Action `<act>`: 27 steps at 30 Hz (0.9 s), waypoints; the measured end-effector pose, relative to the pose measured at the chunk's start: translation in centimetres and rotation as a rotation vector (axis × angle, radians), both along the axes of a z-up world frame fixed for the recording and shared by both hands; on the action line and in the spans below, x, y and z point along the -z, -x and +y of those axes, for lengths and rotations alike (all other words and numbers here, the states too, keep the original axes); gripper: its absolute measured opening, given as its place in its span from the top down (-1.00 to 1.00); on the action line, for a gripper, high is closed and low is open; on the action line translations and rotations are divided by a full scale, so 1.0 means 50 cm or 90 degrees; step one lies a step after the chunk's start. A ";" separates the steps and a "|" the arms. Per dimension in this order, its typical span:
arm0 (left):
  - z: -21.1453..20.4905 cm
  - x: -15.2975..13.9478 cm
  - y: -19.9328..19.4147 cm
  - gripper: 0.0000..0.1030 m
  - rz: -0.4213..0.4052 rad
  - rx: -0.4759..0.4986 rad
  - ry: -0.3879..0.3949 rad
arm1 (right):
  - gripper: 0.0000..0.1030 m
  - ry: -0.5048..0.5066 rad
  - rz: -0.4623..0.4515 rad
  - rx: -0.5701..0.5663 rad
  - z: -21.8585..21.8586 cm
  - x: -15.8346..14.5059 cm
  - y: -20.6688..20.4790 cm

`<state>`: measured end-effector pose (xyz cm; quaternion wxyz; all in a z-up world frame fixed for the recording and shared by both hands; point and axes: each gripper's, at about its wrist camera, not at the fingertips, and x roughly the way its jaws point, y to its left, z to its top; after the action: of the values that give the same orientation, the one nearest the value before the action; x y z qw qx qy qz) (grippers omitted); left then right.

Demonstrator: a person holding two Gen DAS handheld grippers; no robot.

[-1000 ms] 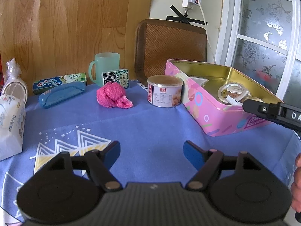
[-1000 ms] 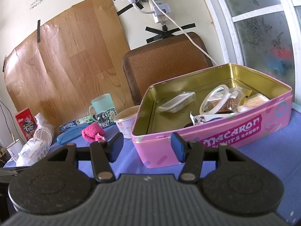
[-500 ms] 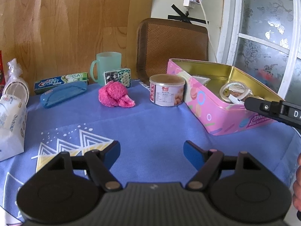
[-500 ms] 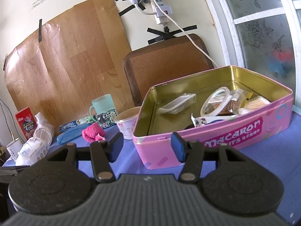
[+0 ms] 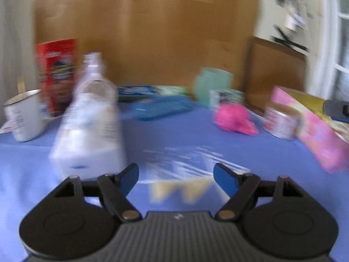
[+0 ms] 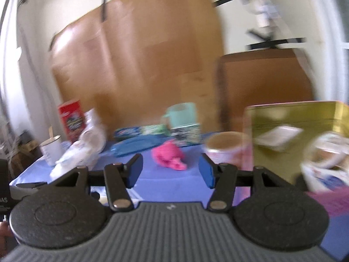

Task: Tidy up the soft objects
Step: 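Reach the right tool to the blue plastic case and grasp it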

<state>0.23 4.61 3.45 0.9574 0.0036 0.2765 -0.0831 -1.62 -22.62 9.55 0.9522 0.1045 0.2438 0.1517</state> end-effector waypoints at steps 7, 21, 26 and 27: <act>0.098 0.015 -0.003 -0.52 -0.026 -0.076 0.126 | -0.42 -0.045 0.103 -0.067 0.185 0.024 -0.221; 0.146 -0.004 0.044 -0.58 -0.135 -0.114 0.213 | -0.90 -0.026 0.362 0.101 0.353 0.164 -0.542; 0.150 -0.003 0.046 -0.60 -0.138 -0.112 0.220 | -0.69 0.004 0.334 0.062 0.356 0.165 -0.527; 0.152 -0.002 0.046 -0.62 -0.138 -0.114 0.222 | -0.59 -0.002 0.335 0.050 0.347 0.161 -0.519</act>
<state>-2.09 12.19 3.55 0.9712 -0.1776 0.1524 -0.0437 24.32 -5.25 1.47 0.8609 0.1514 0.4786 0.0827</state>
